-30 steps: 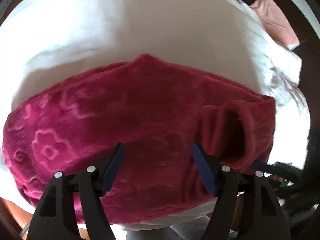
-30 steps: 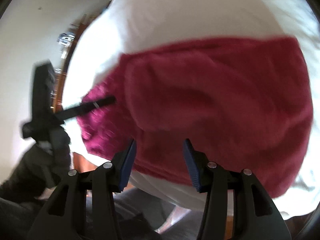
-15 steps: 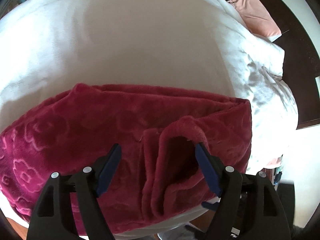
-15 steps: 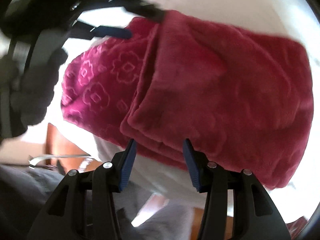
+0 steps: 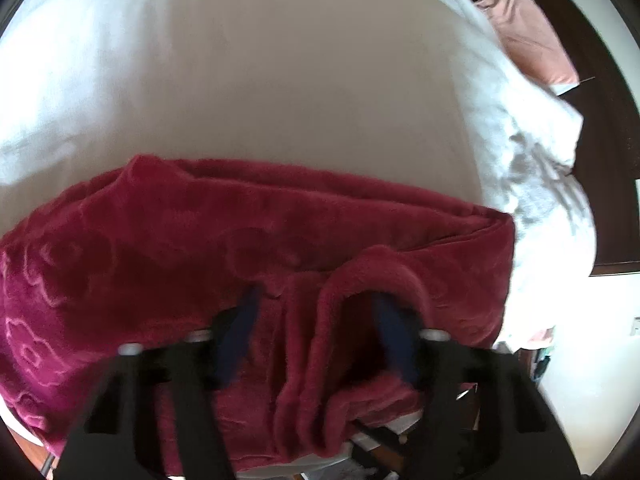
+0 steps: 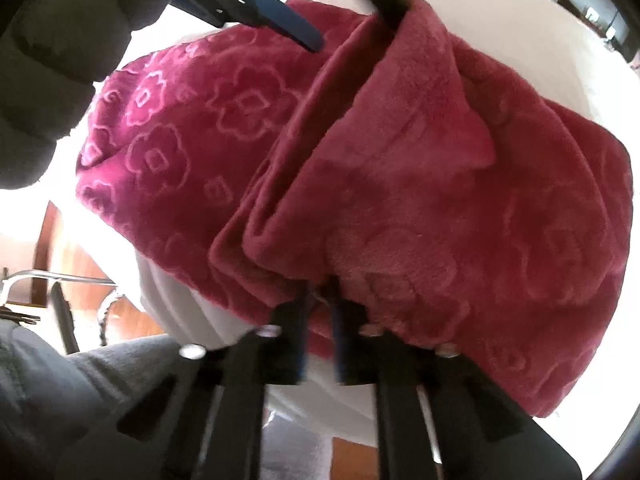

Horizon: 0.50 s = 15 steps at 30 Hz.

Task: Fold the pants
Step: 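Grasp the folded edge with the left tool while the right tool releases and smooths the fold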

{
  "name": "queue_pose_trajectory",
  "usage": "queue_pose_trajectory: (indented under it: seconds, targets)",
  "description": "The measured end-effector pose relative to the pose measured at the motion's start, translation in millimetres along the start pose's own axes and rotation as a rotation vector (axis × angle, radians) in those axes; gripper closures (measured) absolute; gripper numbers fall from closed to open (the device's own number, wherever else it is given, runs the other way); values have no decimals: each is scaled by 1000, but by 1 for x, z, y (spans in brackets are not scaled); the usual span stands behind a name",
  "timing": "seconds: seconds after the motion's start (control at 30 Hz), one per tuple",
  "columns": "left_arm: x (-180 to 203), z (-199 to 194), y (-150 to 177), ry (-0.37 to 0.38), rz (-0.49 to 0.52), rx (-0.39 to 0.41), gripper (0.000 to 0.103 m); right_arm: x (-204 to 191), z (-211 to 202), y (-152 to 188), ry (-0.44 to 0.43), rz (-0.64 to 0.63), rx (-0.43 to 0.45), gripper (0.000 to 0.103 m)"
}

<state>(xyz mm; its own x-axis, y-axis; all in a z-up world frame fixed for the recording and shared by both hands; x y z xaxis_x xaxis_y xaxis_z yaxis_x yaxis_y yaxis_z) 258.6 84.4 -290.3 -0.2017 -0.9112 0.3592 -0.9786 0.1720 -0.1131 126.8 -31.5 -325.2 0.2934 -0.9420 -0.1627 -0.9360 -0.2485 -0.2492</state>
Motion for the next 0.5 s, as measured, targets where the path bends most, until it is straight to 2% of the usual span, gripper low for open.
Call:
queue_pose_trajectory:
  seconds: [0.07, 0.17, 0.3, 0.4, 0.43, 0.5]
  targets:
    - [-4, 2, 2, 7, -16, -9, 73, -4, -4, 2, -48, -12, -5, 103]
    - [-7, -6, 8, -8, -3, 16, 80, -11, -12, 10, -152, -31, -35, 103]
    - [-20, -19, 20, -92, 9, 52, 81, -10, -9, 19, -183, -3, -56, 103]
    - [-38, -22, 28, -88, -41, 43, 81, 9, -17, 19, -170, 77, -30, 102]
    - [-42, -25, 33, -62, -58, 40, 81, 19, -21, 20, -172, 117, -22, 99]
    - [-44, -30, 41, -26, -63, 44, 80, 35, -25, 22, -183, 197, -15, 80]
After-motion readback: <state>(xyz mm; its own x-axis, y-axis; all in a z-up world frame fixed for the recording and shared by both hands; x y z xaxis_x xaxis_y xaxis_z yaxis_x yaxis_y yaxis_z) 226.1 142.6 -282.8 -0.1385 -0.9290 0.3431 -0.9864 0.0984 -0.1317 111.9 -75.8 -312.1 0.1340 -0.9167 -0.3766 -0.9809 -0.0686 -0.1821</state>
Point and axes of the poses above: each gripper's, at about its wrist camera, not at the fingertips, and z roughly the way its jaws point, x to its right, y to its underside, the point moved 1 cm from there along z, roughly the way its jaws point, and after that the axes turned 2 degrees about x, right-handed, at the moved point
